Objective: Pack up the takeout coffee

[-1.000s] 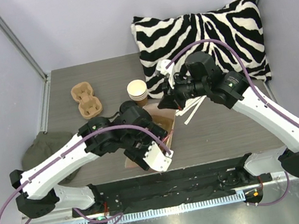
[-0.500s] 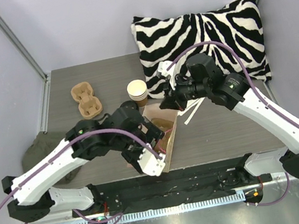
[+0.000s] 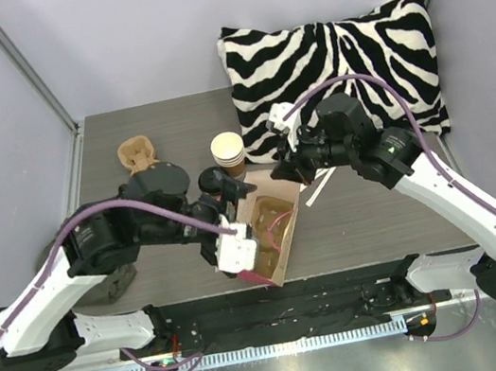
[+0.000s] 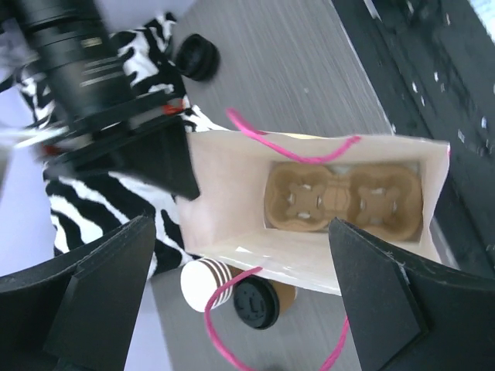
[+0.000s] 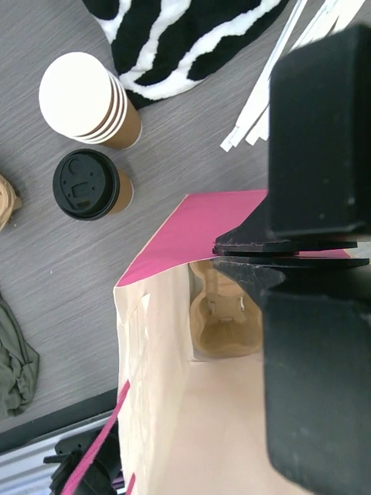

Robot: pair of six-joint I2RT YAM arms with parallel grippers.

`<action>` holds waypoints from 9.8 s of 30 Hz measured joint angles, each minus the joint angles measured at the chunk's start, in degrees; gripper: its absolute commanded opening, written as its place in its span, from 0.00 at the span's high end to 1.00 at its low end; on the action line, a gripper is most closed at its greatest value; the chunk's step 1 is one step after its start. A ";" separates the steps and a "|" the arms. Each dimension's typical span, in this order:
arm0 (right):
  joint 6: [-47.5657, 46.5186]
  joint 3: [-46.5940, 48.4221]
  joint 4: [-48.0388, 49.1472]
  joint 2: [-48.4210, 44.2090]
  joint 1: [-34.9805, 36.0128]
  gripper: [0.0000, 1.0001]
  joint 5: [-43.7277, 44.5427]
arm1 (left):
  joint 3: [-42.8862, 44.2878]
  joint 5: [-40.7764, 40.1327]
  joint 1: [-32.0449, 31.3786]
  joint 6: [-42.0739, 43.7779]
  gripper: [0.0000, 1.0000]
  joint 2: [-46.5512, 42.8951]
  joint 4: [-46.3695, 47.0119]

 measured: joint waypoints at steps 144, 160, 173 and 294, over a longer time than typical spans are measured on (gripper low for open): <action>1.11 -10.43 1.27 -10.93 -5.75 0.99 6.38 | -2.47 -24.17 34.69 -68.22 0.00 41.48 11.10; 1.11 -10.43 1.27 -10.91 -5.90 0.99 6.36 | -1.73 -25.68 34.64 -68.22 0.00 41.22 10.93; 1.27 -10.43 1.27 -10.91 -5.90 0.99 6.40 | -1.14 -24.24 35.30 -68.32 0.14 41.79 9.77; 1.05 -7.87 0.70 -8.50 -6.12 0.99 5.62 | -28.33 -8.35 41.83 -28.98 0.48 22.34 4.98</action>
